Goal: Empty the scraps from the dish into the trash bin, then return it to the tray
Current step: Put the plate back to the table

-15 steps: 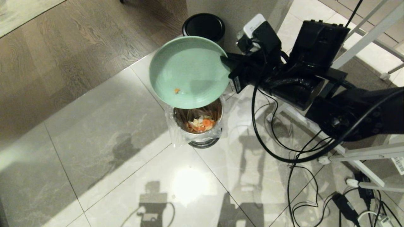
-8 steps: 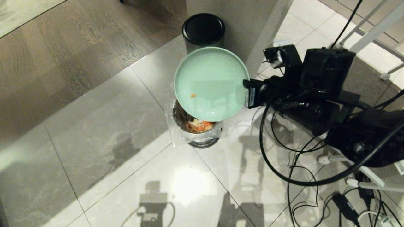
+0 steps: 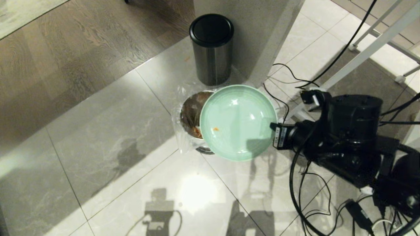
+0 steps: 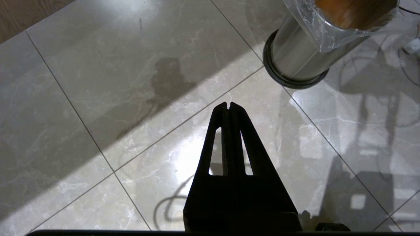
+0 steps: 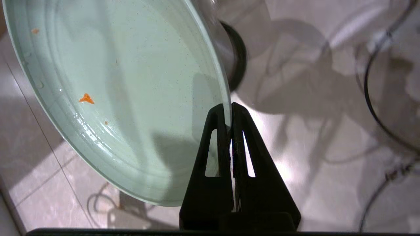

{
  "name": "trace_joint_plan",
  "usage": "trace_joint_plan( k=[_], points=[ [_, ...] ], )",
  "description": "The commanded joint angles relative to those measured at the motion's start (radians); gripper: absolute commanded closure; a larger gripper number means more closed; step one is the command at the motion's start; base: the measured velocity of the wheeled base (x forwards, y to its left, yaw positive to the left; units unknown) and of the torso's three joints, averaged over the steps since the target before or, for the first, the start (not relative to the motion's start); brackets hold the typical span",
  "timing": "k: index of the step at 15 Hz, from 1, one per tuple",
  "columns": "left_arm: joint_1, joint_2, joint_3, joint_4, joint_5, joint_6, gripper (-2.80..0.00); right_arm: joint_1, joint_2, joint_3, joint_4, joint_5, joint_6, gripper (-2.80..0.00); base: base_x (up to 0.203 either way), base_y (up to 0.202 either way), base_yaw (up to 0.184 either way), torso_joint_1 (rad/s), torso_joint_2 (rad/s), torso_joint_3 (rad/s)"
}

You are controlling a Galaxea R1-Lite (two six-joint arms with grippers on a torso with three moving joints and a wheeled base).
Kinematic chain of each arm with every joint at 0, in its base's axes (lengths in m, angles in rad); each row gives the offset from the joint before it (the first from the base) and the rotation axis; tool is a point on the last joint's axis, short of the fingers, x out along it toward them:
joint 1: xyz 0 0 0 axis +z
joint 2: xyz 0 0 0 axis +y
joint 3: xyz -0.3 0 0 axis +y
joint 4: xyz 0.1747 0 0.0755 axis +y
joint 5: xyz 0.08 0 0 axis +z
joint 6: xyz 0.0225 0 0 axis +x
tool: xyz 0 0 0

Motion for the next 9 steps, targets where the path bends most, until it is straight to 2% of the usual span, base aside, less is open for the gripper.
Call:
trace_joint_plan(
  k=[1,4,9],
  points=[
    [0.001,0.001,0.000,0.000,0.000,-0.001,0.00,-0.019,-0.060,0.107,-0.012,-0.004,0.028,0.00,0.000,0.000,0.000,0.000,0.00,0.000],
    [0.001,0.001,0.000,0.000,0.000,-0.001,0.00,-0.090,-0.113,0.221,-0.049,-0.008,0.035,0.00,0.000,0.000,0.000,0.000,0.00,0.000],
    [0.001,0.001,0.000,0.000,0.000,-0.001,0.00,-0.277,-0.121,0.320,-0.102,-0.030,0.028,0.00,0.000,0.000,0.000,0.000,0.00,0.000]
  ],
)
